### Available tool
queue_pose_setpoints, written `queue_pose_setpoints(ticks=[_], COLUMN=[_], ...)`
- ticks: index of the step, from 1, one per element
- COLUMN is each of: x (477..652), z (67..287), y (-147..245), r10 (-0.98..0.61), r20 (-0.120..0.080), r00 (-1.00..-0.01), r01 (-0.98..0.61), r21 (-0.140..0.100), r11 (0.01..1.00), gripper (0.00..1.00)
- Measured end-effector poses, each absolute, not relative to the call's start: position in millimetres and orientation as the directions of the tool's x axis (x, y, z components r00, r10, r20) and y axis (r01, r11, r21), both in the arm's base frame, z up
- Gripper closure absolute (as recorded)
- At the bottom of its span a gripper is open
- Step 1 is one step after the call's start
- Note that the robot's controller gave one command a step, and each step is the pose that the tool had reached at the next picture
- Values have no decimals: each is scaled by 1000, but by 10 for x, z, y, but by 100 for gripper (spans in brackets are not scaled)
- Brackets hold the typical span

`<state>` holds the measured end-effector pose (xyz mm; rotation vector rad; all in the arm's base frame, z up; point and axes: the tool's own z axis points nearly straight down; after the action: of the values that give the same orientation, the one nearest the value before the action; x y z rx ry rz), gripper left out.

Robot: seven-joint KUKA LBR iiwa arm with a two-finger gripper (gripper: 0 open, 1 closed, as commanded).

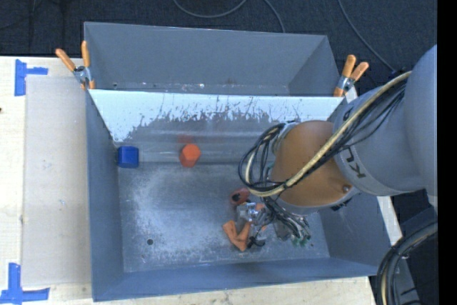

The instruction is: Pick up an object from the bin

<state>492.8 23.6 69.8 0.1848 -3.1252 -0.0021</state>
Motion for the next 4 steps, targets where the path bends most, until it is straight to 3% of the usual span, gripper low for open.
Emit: queue_pose_setpoints(ticks=[4], x=[4922], z=[833], y=[239], r10=[-119], r20=[12], r00=[-993], r01=[-119], r21=[2], r11=[993], gripper=[100])
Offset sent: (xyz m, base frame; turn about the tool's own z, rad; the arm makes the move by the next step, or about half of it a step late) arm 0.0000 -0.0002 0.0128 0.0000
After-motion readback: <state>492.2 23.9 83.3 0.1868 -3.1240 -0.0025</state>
